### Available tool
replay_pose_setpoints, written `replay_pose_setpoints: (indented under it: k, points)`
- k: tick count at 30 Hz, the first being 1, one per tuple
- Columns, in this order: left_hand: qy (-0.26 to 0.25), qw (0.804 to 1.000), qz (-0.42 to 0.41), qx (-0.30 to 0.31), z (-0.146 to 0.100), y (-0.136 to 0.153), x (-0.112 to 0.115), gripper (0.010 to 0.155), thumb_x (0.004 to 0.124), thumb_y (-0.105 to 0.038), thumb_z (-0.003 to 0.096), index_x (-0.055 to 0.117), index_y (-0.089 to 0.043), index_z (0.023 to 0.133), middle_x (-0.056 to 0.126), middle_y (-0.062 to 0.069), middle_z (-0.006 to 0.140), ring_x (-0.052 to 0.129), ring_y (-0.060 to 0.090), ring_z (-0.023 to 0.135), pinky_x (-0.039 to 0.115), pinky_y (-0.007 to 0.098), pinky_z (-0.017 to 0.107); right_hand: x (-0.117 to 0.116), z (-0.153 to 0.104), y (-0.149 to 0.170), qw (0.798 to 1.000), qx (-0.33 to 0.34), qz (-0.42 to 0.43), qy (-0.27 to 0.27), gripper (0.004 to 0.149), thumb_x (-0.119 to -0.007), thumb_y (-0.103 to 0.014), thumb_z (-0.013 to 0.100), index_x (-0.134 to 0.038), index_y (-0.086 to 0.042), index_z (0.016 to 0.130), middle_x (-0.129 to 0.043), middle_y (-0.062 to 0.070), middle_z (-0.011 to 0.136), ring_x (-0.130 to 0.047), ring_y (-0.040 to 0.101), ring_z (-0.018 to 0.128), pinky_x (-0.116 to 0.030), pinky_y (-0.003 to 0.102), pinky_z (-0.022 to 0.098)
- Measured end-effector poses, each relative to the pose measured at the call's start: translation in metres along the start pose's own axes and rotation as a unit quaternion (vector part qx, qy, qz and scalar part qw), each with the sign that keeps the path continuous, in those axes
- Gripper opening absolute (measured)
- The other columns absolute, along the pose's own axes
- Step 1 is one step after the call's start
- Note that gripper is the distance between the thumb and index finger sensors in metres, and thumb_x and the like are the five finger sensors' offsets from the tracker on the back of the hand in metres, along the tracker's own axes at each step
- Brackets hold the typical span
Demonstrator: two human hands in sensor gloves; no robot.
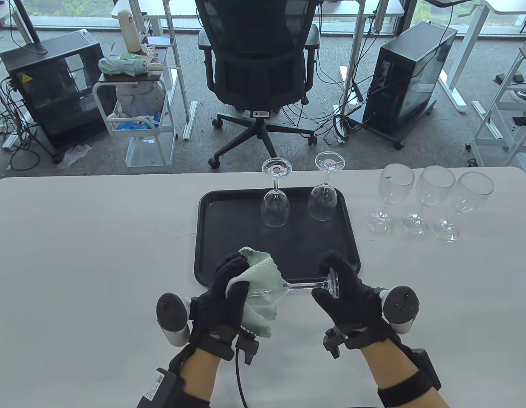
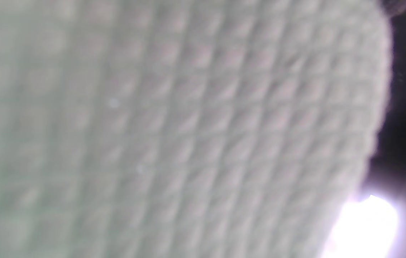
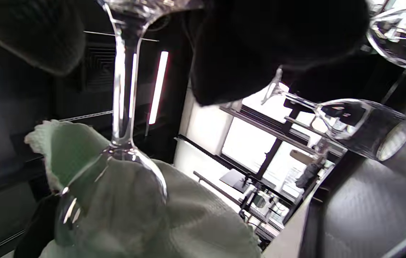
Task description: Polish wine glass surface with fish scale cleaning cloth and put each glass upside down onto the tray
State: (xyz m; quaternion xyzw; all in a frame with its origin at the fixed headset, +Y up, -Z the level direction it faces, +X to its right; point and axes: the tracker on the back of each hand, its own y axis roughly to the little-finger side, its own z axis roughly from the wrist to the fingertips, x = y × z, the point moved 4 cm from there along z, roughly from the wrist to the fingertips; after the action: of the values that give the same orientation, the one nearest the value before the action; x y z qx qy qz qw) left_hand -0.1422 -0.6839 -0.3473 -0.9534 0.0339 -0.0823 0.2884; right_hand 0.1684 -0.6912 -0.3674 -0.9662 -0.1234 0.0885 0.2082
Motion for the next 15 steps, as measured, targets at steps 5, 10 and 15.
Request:
replay_pose_setpoints:
  k: [5,10,15]
  points:
    - [-0.013,0.998,0.055,0.015,0.000,-0.010,-0.001,0.057,0.075,-0.065,0.0508,0.066,-0.036,0.099,0.055,0.002,0.112,0.063,0.036,0.099,0.081,0.061,0.052,-0.005,-0.002,-0.001,0.998,0.017,-0.035,-0.056,0.086,-0.077,-0.065,0.049,-0.027,-0.028,0.109,-0.055,0.022,0.103,-0.090,0.041,0.060,-0.085,0.046,0.037]
    - [-0.016,0.999,-0.024,-0.031,-0.001,0.003,0.000,0.057,0.075,-0.065,0.0520,0.066,-0.035,0.100,0.057,0.003,0.112,0.065,0.038,0.098,0.082,0.061,0.051,-0.001,-0.018,-0.042,0.930,0.257,-0.258,0.043,0.090,-0.077,-0.063,0.048,-0.012,-0.039,0.104,-0.049,0.013,0.107,-0.093,0.031,0.062,-0.091,0.037,0.039]
    - [-0.006,1.000,0.017,0.008,0.000,-0.006,0.000,0.059,0.074,-0.067,0.0506,0.065,-0.037,0.101,0.053,0.002,0.114,0.063,0.035,0.100,0.082,0.059,0.052,0.001,-0.006,-0.016,0.993,0.087,-0.074,0.021,0.071,-0.071,-0.070,0.049,-0.042,-0.037,0.106,-0.066,0.017,0.095,-0.094,0.027,0.044,-0.089,0.031,0.021]
